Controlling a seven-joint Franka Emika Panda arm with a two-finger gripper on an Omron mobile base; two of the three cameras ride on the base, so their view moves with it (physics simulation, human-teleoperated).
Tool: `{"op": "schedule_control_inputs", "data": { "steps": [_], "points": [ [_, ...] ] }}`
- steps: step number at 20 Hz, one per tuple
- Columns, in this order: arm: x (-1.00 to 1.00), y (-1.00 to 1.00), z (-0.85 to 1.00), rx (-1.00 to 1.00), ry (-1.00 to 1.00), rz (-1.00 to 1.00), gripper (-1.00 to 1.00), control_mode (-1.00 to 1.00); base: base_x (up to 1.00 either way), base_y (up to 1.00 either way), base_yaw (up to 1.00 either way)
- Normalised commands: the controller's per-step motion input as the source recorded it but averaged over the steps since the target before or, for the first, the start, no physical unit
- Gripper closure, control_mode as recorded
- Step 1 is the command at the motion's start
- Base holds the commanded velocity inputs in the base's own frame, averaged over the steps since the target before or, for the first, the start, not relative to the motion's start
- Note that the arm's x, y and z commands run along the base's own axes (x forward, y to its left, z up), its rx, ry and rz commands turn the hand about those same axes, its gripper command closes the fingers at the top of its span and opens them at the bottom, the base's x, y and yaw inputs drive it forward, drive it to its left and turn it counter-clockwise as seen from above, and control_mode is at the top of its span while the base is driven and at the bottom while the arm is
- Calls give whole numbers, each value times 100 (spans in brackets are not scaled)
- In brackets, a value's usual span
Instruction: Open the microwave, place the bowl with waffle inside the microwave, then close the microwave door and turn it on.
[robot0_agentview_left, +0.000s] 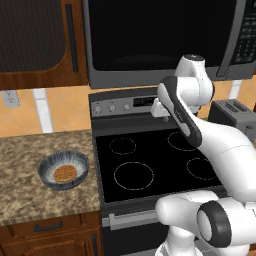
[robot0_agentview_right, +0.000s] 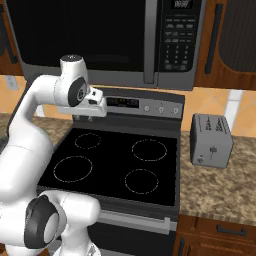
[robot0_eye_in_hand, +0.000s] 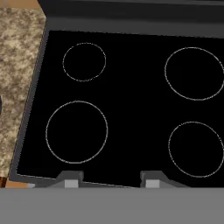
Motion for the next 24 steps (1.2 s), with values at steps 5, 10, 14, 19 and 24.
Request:
{"op": "schedule_control_inputs", "data": {
  "steps": [5, 10, 14, 19, 24],
  "points": [
    [-16, -34, 0, 12, -5, -2, -100, -100, 0, 0, 0],
    [-42, -71, 0, 59, 0, -33, -100, -100, 0, 0, 0],
    [-27, -24, 0, 57, 0, -36, -100, -100, 0, 0, 0],
    [-11, -15, 3, 57, 0, -29, -100, -100, 0, 0, 0],
    [0, -29, 28, 64, 0, -29, -100, -100, 0, 0, 0]
  ]
}}
